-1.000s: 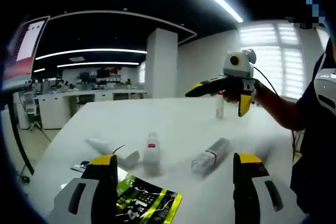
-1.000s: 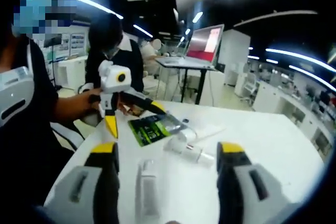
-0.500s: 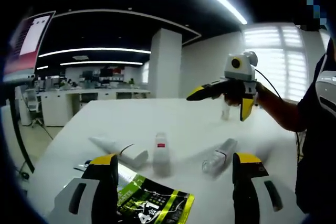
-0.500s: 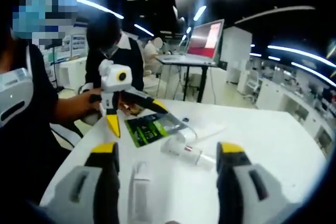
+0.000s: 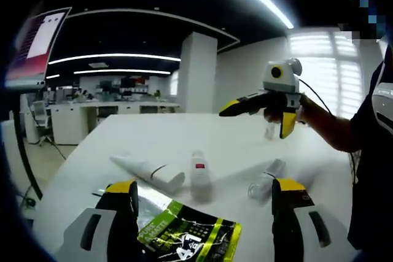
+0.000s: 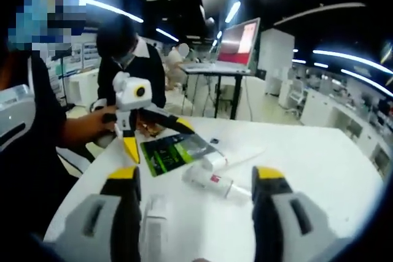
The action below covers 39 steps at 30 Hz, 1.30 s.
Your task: Arrange the skincare products in the storage area until every visible bottle or jar stands upright without overlapping.
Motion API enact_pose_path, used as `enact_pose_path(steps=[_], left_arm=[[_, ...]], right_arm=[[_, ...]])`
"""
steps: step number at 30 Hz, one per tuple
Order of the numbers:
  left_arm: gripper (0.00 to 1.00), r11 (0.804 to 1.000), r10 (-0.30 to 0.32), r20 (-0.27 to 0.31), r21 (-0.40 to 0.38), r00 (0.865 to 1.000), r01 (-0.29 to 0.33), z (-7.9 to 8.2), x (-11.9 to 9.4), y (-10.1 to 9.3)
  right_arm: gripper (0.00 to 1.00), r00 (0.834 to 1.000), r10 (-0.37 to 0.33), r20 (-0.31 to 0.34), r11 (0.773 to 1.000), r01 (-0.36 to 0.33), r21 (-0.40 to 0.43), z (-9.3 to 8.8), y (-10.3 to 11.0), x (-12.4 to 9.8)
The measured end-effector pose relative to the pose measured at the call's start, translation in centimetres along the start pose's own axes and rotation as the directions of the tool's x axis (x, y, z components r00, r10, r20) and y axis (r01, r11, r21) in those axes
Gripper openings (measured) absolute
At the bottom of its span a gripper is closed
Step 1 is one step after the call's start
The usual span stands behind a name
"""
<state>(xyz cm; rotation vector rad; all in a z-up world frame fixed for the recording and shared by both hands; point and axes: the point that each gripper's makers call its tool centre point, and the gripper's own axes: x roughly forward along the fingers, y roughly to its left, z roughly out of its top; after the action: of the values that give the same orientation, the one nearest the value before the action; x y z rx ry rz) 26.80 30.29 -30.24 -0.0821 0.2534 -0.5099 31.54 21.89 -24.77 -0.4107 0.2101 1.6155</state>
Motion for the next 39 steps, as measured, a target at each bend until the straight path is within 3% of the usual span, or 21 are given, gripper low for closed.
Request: enact_pose_path(steps=[16, 28, 39], left_arm=[[0.87, 1.000, 0.015, 0.017, -0.018, 1.000, -0.015, 1.6, 1.4, 2.2], [0.85, 0.999, 0.025, 0.009, -0.039, 1.000, -0.025, 1.4, 2.6, 3.5], [0.83, 0.997, 0.039, 0.019, -0.069, 0.999, -0.038, 2.2, 3.9, 5.3]], right_arm=[[0.67, 1.000, -0.016, 0.009, 0.997, 0.015, 0.074, -0.2, -2.5, 2.3], [0.63, 0.999, -0.052, 0.013, 0.993, 0.050, 0.109, -0.4, -4.4, 3.4], [0.59, 0.998, -0.052, 0.018, 0.988, 0.048, 0.146, -0.4, -5.4, 4.8]])
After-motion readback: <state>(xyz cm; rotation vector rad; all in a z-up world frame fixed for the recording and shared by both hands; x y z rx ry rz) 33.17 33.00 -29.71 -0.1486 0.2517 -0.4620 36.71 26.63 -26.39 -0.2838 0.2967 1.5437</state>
